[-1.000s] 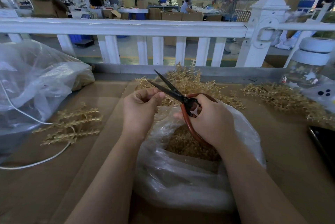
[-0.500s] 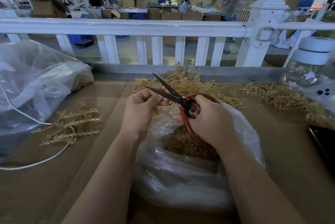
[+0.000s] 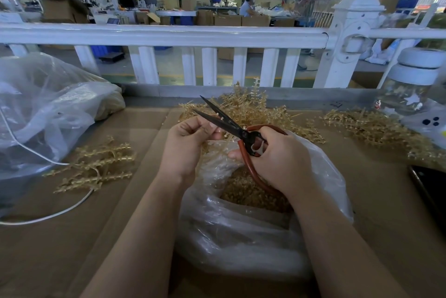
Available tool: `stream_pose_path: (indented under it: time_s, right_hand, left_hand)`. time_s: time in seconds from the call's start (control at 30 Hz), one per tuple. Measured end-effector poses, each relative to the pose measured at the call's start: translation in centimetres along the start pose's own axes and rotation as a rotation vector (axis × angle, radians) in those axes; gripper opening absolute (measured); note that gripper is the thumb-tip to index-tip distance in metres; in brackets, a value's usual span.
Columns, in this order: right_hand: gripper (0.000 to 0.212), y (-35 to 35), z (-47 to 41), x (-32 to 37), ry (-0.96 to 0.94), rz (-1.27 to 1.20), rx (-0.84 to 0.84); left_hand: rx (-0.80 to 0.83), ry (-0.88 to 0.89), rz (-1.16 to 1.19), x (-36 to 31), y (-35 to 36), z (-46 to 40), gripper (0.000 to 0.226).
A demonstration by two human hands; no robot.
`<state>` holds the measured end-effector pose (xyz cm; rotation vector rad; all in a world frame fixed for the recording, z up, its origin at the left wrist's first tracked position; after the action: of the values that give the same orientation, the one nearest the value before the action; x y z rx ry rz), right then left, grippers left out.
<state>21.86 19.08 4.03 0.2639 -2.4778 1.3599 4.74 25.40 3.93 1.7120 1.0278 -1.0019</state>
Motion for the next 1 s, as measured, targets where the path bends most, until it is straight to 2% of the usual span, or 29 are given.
stream_pose_path:
  time_s: [0.2,0.33,0.63,0.8,0.9,1.0]
  right_hand:
    - [0.066,0.06,-0.02,0.15,-0.001,-0.030,-0.004]
    - [0.057,0.13,-0.10,0.09,0.008,-0.032,-0.003]
    - [0.078,-0.18,-0.06,0.21,-0.003,-0.020,-0.014]
    - [0.072,-0.39,-0.02,0.34,-0.018,0.021,-0.016]
    - [0.077,-0.40,-0.05,0.43,-0.020,0.008,-0.010]
    - [0.071,-0.48,-0.05,0.47,-0.022,0.019,-0.025]
  left_hand:
    - [0.011,0.007,-0.001,-0.25,0.09,0.08,0.026]
    - [0.008,0.010,-0.006,-0.27,0.07,0.08,0.022]
    - [0.014,0.062,-0.036,-0.68,0.11,0.11,0.027]
    - [0.028,0.098,-0.177,-0.73,0.22,0.10,0.016]
    - [0.041,0.102,-0.196,-0.77,0.33,0.18,0.024]
    - [0.031,0.092,-0.201,-0.64,0.18,0.06,0.020]
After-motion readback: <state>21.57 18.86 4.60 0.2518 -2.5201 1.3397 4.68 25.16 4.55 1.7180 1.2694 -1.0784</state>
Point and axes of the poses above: each hand's wrist, its own z-axis away from the middle knuckle, its own y-axis out of the palm, x = y × z, the point moved 6 cm from there along -z, towards the middle knuckle, and after that the axes turned 4 degrees about z, right-handed, at the moved point
